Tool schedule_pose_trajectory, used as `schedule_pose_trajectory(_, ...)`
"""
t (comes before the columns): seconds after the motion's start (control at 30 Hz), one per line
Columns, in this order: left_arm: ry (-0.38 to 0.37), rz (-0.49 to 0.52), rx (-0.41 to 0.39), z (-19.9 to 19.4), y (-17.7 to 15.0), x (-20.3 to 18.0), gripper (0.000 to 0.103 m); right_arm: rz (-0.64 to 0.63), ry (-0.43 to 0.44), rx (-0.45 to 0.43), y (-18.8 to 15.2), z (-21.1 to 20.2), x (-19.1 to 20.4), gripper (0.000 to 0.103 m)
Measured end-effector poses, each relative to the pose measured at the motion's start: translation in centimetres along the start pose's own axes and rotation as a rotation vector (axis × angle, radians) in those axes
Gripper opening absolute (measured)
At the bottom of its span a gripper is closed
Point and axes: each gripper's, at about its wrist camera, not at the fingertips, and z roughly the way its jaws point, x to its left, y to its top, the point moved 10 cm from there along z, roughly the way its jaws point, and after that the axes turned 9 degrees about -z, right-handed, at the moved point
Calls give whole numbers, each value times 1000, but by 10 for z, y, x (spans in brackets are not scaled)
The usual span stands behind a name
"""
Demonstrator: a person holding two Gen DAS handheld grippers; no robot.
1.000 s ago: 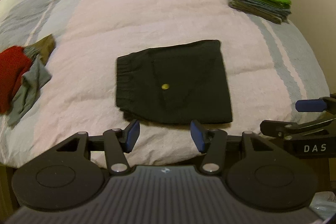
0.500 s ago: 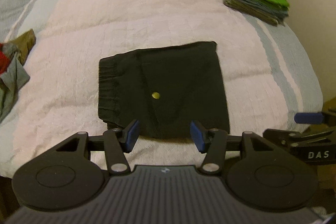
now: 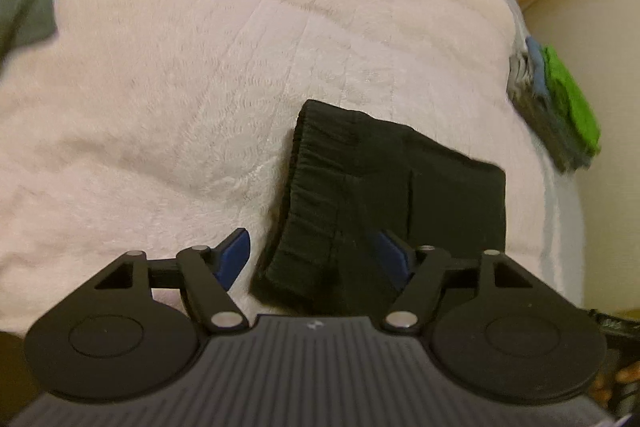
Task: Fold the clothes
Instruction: 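Grasp the folded trousers bundle with both grippers at its sides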
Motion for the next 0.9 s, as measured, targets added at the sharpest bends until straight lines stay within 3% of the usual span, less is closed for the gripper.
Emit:
schedule_pose_trajectory(0.23, -136, -62, 85, 58, 9, 18, 70, 121, 127, -66, 19, 42, -20, 91)
schedule_pose_trajectory(0.43, -296, -108, 146, 86, 8, 25, 71, 262, 320, -121, 24, 66, -35, 91)
schedule_pose_trajectory(0.63, -402, -160, 174, 107, 4, 25, 84, 363, 493, -140, 25, 93, -37, 90)
schedule_pose_trajectory(0.67, -409, -165, 175, 110, 3, 23, 84, 365, 512, -139, 26, 97, -35, 87)
schedule_pose_trajectory(0.7, -411, -167, 175, 113, 2, 21, 82, 364, 532, -131, 27, 102, -31, 58)
schedule_pose_trajectory(0.73, -408, -160, 175, 115, 2, 18, 81, 362, 533, -117, 28, 107, -27, 51)
schedule_pose_trajectory(0.83, -378, -129, 176, 111, 2, 16, 57, 369, 493, -92, 30, 111, -23, 33)
schedule_pose_trajectory(0.9, -372, -114, 179, 103, 2, 14, 45, 407, 500, -83, 30, 103, -23, 28)
